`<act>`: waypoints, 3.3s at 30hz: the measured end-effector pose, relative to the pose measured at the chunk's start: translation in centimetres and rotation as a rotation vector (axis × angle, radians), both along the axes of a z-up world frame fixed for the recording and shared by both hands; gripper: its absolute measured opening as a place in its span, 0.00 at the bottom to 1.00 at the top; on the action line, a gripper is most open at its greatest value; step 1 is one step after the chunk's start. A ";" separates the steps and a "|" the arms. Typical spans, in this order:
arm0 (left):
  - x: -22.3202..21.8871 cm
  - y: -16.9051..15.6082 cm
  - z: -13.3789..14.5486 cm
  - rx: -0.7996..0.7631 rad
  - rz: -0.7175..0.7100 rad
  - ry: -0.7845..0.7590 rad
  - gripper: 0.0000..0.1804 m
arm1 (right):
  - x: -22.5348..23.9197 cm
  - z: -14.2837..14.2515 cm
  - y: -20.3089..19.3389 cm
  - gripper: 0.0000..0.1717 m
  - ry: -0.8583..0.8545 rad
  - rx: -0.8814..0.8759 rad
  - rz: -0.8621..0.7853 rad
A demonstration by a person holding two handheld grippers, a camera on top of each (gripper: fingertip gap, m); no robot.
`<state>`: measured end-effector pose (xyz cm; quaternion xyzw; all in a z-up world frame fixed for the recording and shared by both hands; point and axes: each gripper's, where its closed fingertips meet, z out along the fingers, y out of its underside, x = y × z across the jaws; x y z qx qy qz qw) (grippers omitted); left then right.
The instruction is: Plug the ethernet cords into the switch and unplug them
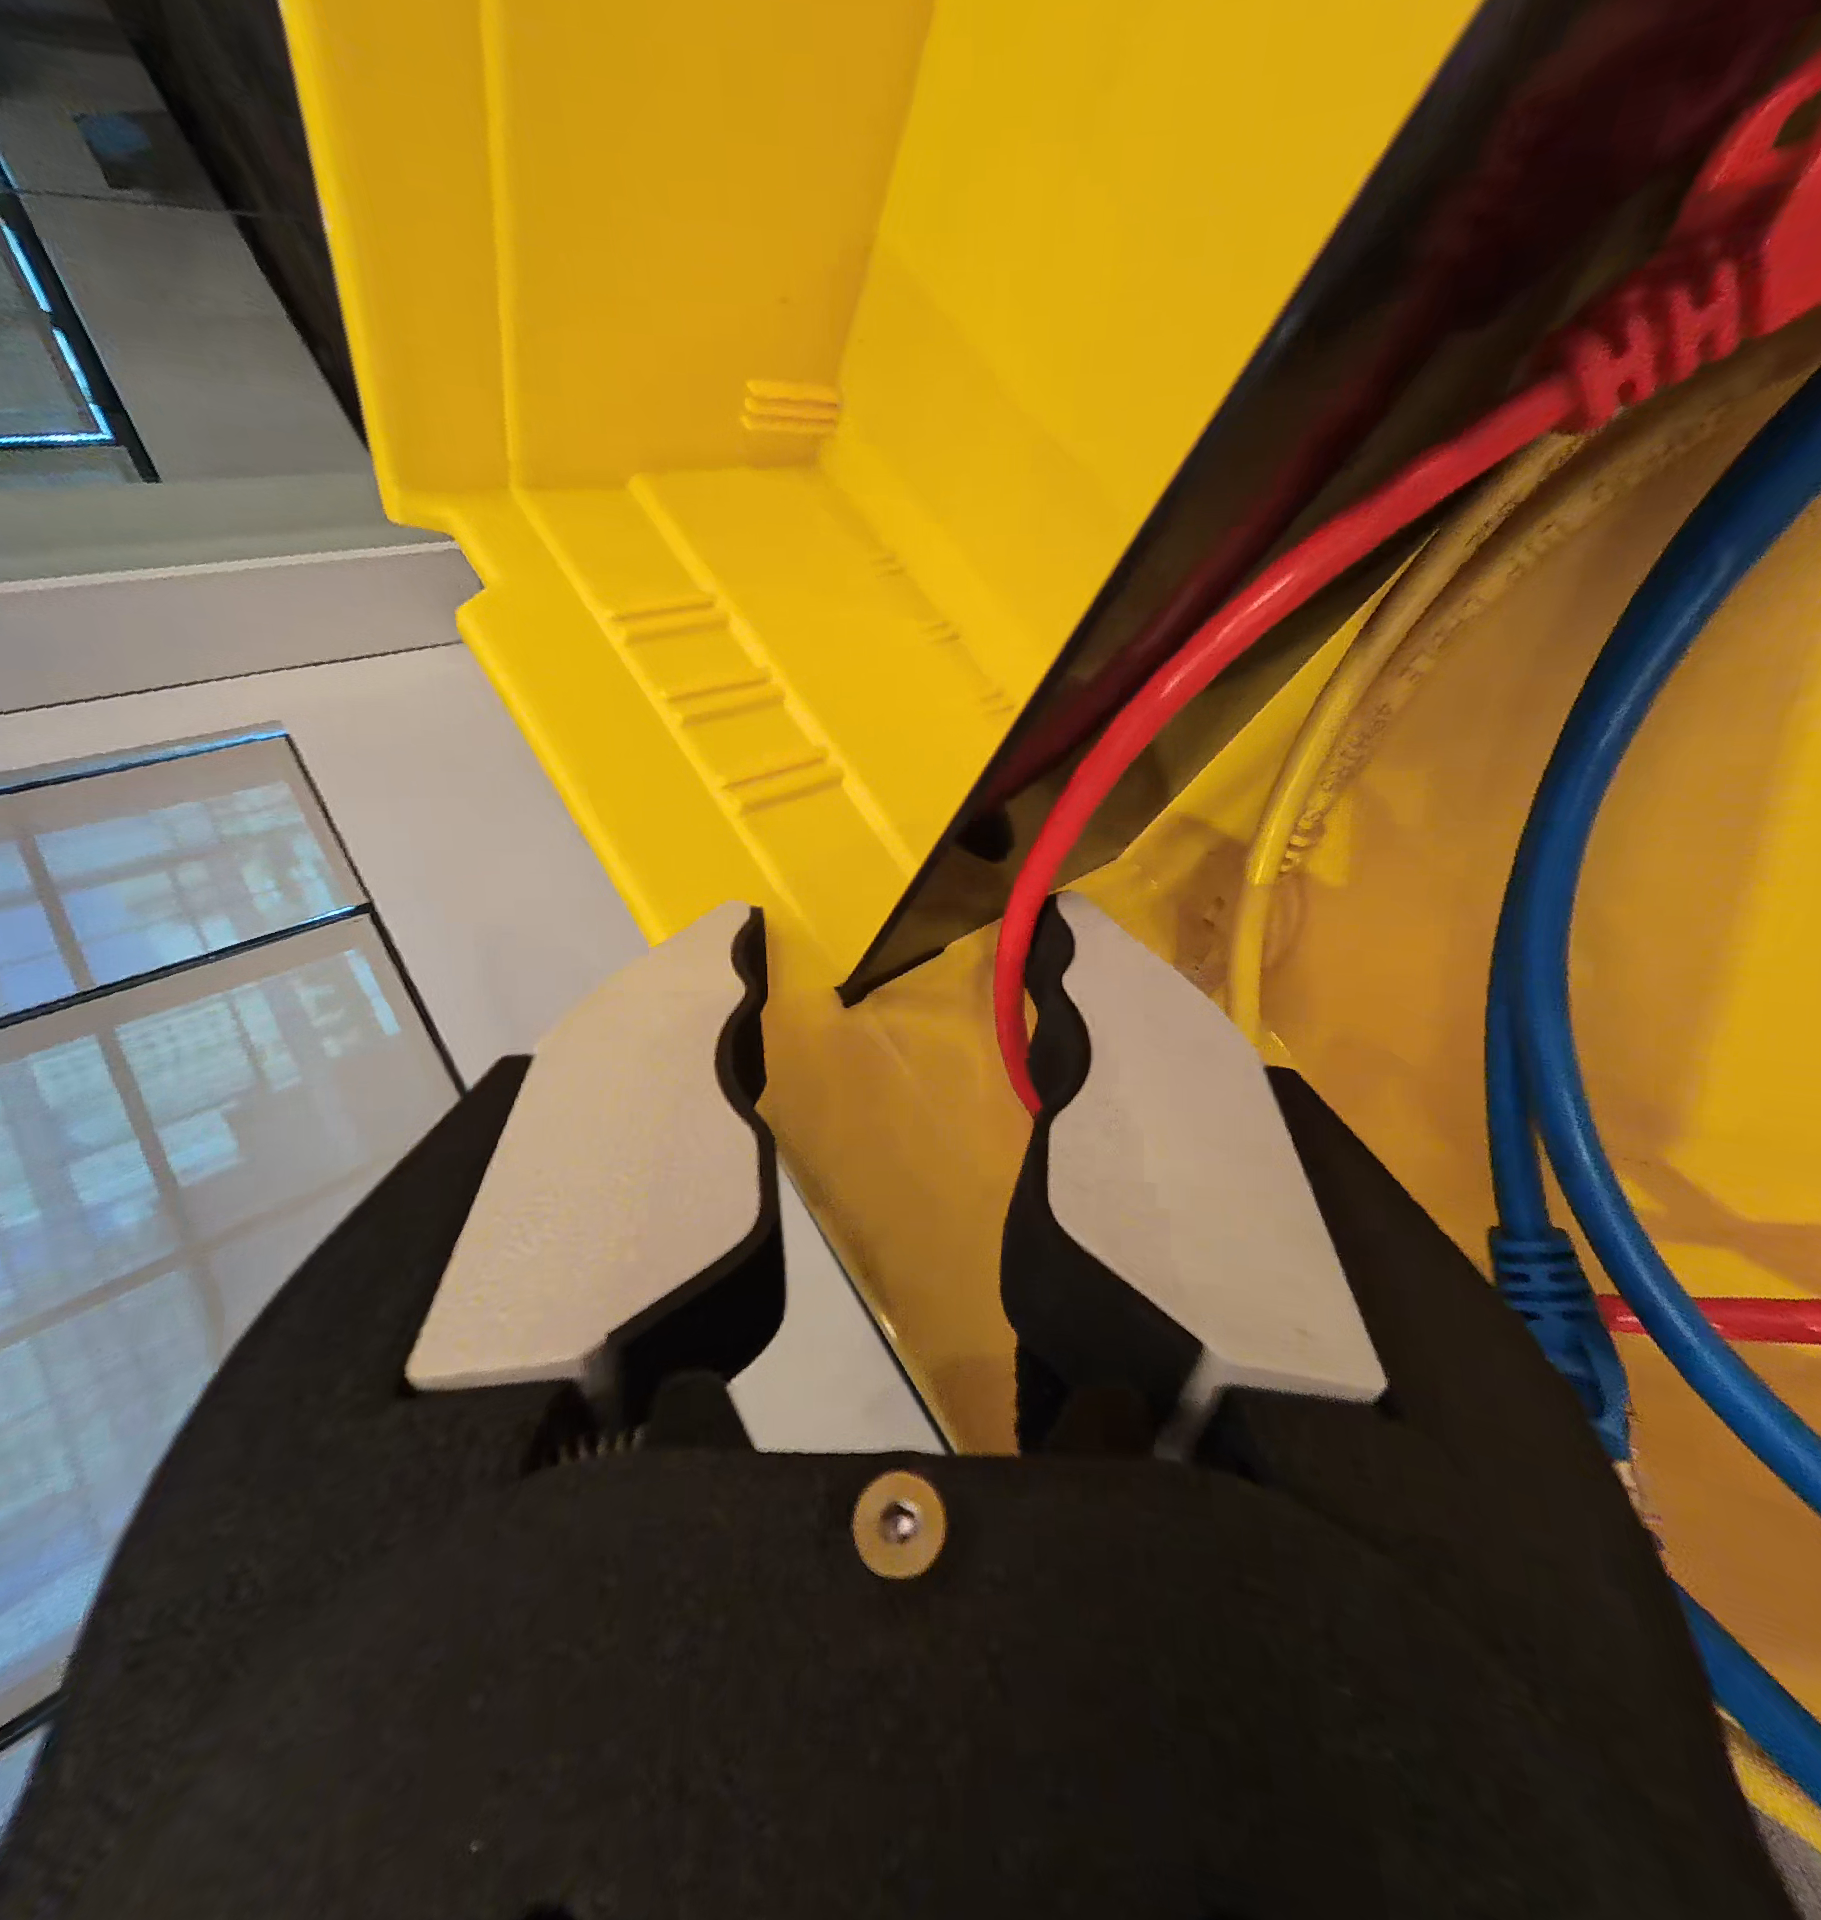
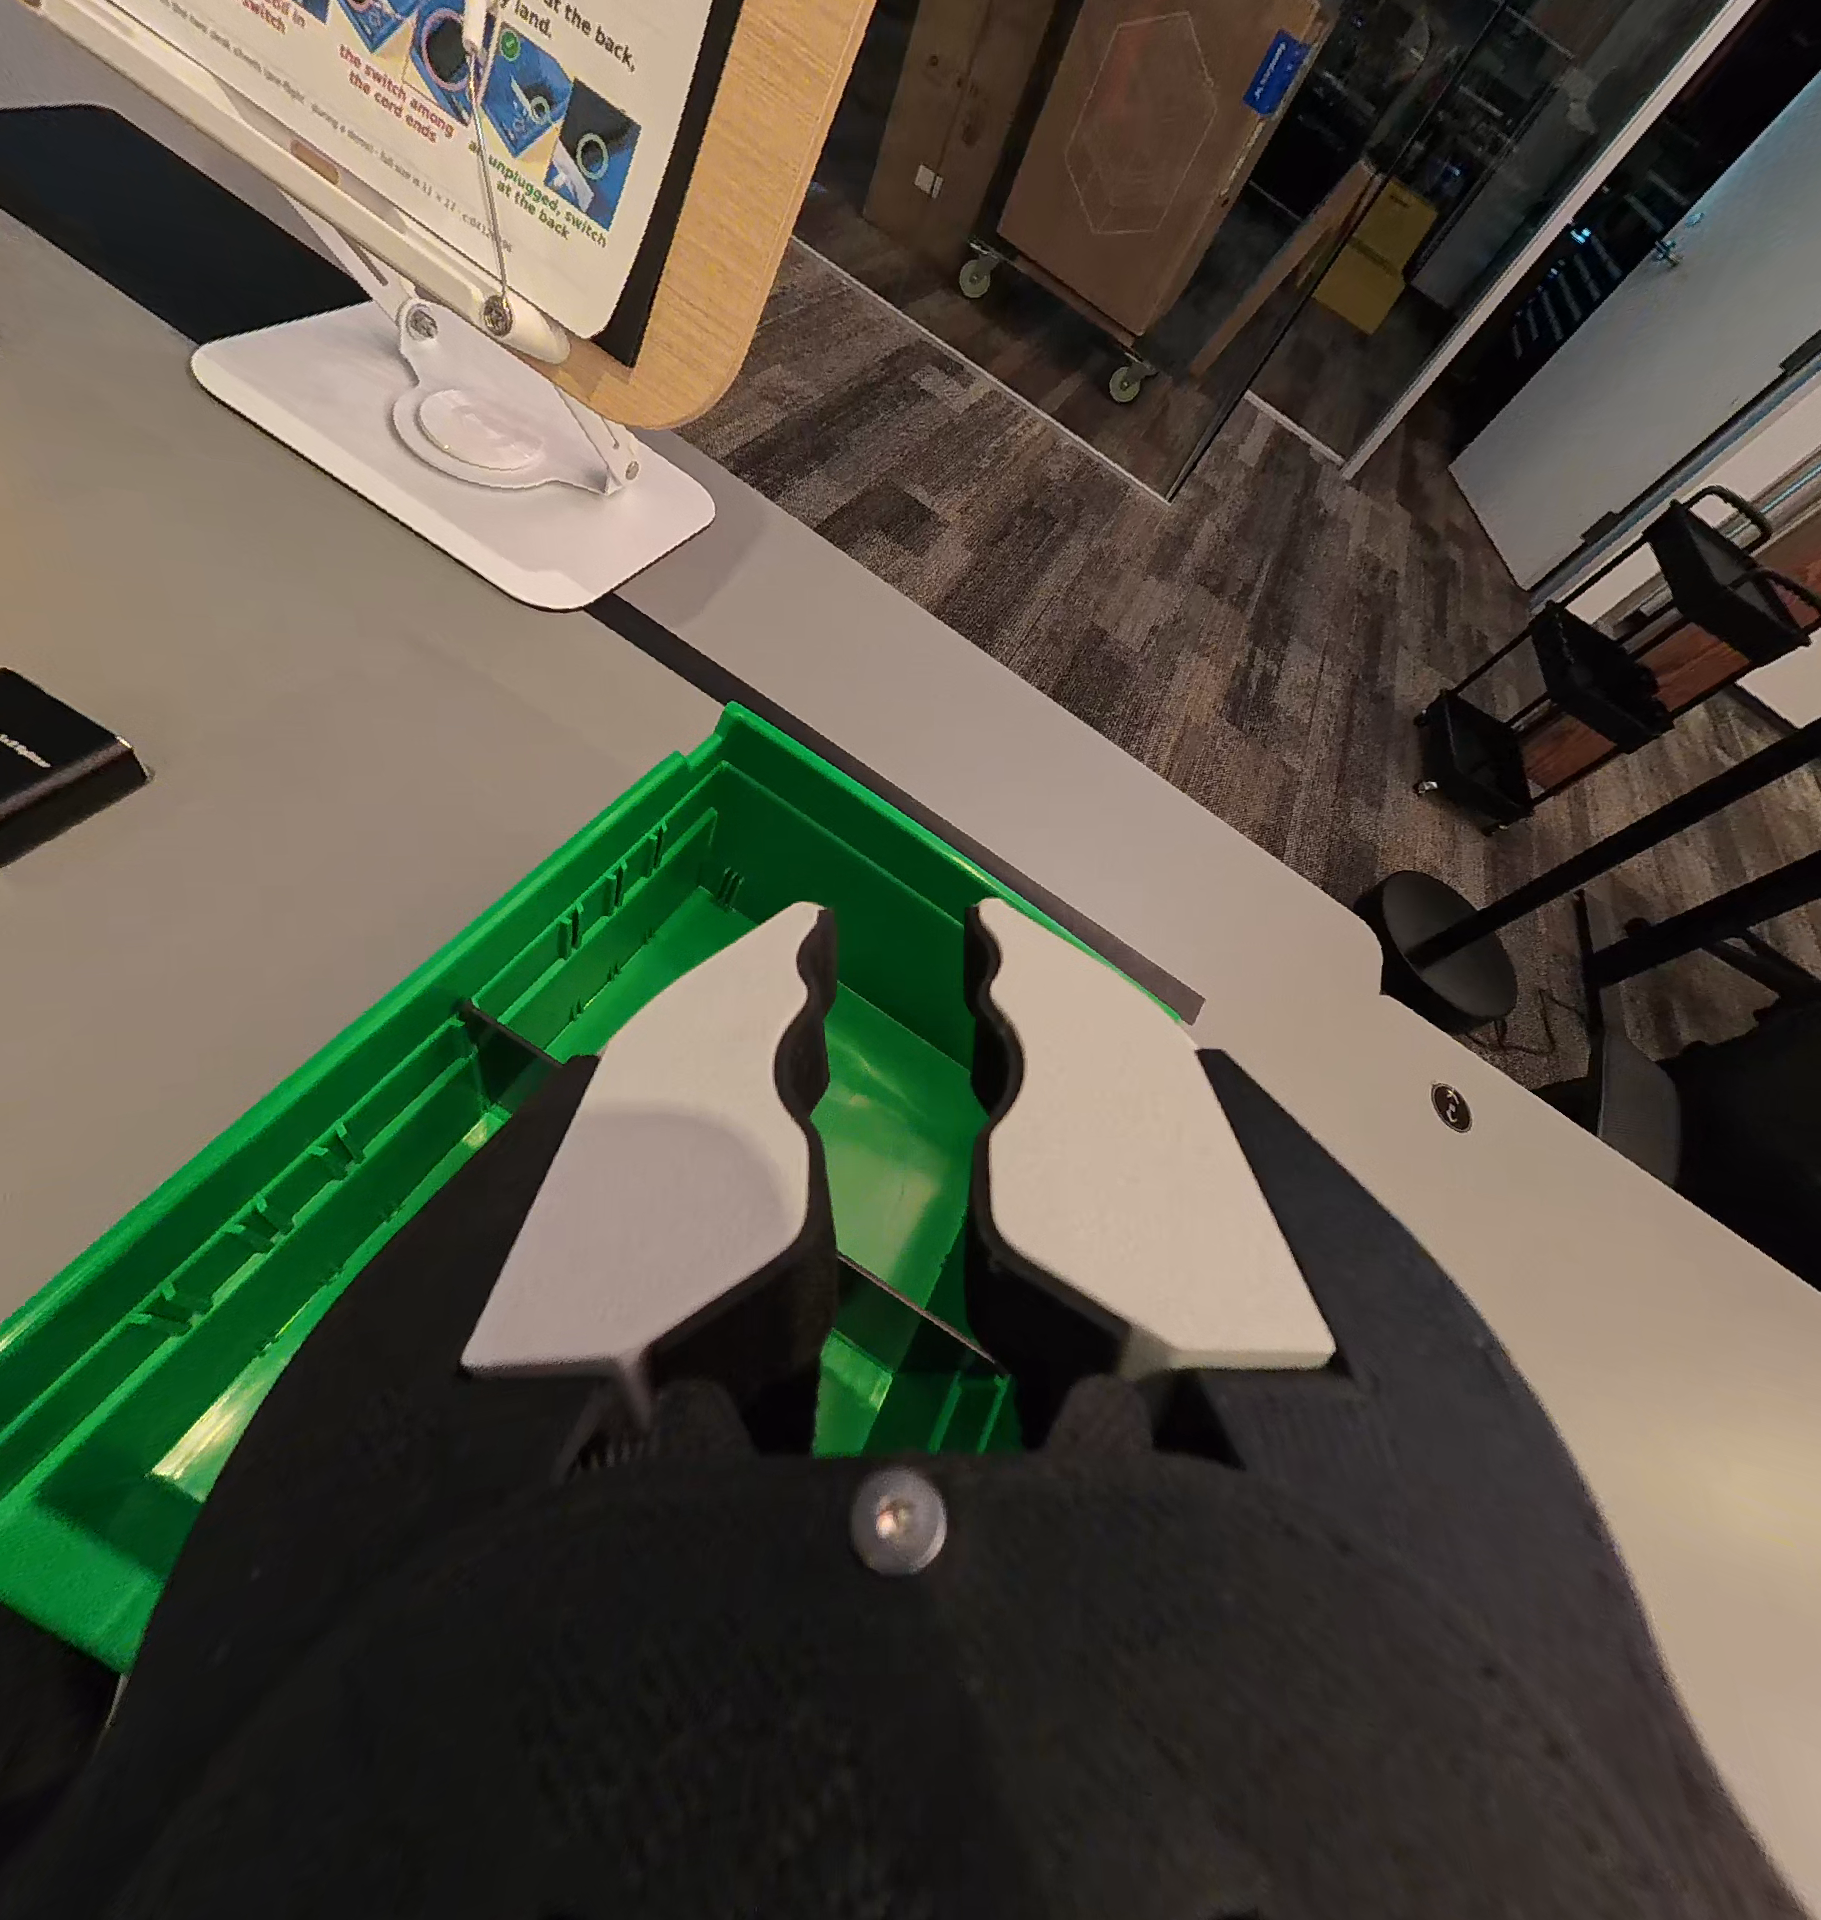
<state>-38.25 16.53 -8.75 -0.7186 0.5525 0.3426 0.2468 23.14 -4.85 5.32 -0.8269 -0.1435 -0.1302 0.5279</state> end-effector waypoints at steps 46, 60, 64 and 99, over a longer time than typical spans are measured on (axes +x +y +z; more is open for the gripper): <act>18.4 -12.5 19.7 0.127 -0.513 -0.092 0.02 | -0.3 -0.4 -0.6 0.14 0.009 -0.023 0.028; 32.1 -16.0 6.7 -0.272 -0.827 -0.054 0.02 | 1.2 -0.7 -1.9 0.14 0.053 -0.014 -0.001; 33.3 -13.3 4.3 -0.335 -0.842 -0.030 0.02 | 1.2 -1.0 -1.5 0.14 0.056 -0.024 0.003; 36.5 -5.9 1.7 -0.441 -0.726 -0.224 0.15 | 1.1 -2.3 -1.2 0.14 0.100 -0.059 0.039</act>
